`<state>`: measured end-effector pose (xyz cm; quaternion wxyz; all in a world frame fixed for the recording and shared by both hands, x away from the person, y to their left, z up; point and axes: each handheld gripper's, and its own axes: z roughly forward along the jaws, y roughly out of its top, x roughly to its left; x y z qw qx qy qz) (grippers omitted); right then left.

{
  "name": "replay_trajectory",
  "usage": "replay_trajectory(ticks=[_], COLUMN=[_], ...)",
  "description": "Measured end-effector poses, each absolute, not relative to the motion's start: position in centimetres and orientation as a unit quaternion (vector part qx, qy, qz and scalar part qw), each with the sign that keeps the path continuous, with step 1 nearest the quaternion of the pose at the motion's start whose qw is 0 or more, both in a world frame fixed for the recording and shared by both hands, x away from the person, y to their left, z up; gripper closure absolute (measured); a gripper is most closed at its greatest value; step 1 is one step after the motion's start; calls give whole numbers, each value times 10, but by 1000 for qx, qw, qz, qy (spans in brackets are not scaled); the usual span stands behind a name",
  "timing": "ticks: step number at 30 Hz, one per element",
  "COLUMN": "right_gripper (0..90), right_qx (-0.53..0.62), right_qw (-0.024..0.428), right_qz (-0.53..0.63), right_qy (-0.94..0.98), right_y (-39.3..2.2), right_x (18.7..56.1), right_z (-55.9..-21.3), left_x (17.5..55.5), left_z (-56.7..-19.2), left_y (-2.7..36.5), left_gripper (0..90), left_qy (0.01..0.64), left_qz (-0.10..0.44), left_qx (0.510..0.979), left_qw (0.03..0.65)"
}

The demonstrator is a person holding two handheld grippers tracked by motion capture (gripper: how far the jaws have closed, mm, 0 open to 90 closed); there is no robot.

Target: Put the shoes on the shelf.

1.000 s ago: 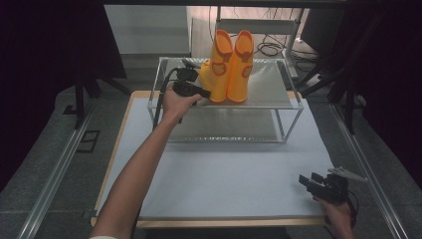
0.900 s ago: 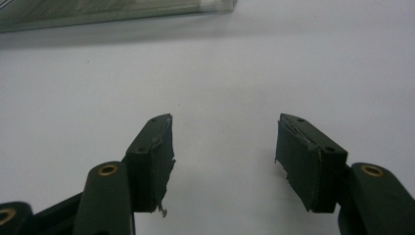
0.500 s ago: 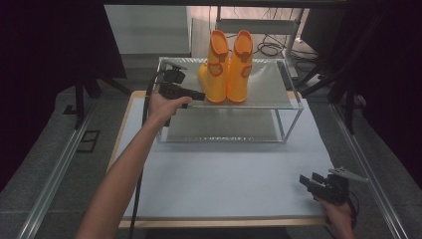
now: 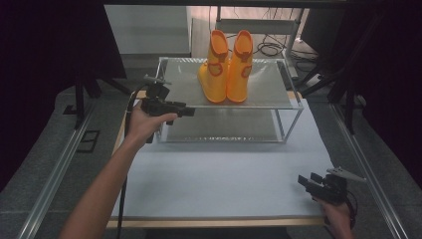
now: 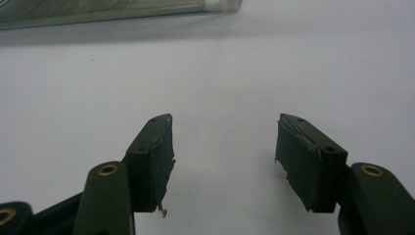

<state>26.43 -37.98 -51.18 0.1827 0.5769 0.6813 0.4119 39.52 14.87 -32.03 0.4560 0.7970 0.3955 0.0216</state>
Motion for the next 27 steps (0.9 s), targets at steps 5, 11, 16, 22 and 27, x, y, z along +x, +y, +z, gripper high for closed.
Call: replay_trajectory(ticks=[5, 11, 16, 22, 27], right_gripper=[386, 386, 386, 386, 385], right_qx=[579, 577, 576, 574, 574], right_qw=[182, 183, 183, 183, 186], right_qz=[413, 411, 410, 409, 411], right_qy=[679, 681, 683, 685, 683], right_y=[-381, -380, -379, -377, -377], right_x=[264, 264, 265, 266, 266], right_z=[-512, -512, -512, -512, -511], left_x=[374, 356, 346, 344, 345], left_z=[-331, -347, -355, -356, -357], left_y=[161, 175, 180, 182, 183], left_gripper=[473, 468, 461, 456, 440], left_qy=[385, 387, 387, 388, 389], left_qz=[28, 23, 28, 29, 30], left_qx=[801, 798, 801, 801, 800], left_qw=[458, 461, 455, 455, 455])
